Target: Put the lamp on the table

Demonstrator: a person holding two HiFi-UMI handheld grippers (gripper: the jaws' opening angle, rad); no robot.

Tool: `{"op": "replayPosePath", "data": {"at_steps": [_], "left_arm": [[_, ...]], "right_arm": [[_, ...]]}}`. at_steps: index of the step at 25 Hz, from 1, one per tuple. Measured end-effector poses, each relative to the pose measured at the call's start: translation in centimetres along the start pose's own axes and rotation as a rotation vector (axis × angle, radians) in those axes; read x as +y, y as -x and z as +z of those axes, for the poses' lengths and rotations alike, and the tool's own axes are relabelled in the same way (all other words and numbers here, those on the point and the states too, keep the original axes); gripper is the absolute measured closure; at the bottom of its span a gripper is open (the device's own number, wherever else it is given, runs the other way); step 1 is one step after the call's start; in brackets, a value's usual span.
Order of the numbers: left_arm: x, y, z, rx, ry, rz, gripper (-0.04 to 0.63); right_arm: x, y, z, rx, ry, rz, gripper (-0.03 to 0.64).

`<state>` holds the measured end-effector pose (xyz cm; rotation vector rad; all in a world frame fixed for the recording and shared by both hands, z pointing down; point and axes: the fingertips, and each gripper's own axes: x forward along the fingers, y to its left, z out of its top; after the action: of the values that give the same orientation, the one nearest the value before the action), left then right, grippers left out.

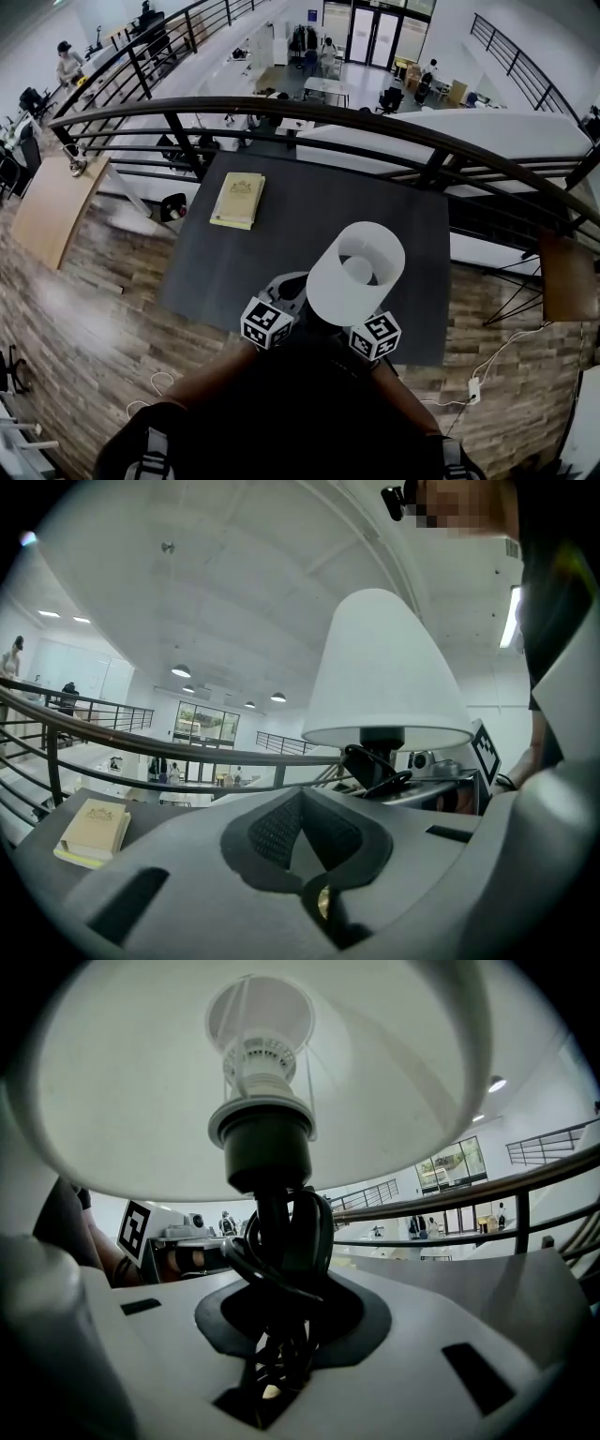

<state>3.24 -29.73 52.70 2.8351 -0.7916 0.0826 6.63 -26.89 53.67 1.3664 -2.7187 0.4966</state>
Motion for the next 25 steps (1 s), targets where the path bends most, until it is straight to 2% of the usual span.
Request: {"op": "replayPosePath", "data": {"at_steps": [4,10,25], "left_arm": [[-2.0,-2.0,-1.2,0.008,0.007,0.020,0.586],[-2.4,-3.6,-2.9,0.036,0.029,0.075,0.586],[-1.3,-8.2,-3.6,0.070,0.077,0.016,0.586]], "right_arm": [[-2.4,2.1,-0.8,0.028,-0.003,0.018,0.525],[-4.5,3.4,-2.2,0.051,-0.033,0.051,0.525],[-9.1,2.4,-2.8,0.095,-0.073,-0.012,0.525]]}}
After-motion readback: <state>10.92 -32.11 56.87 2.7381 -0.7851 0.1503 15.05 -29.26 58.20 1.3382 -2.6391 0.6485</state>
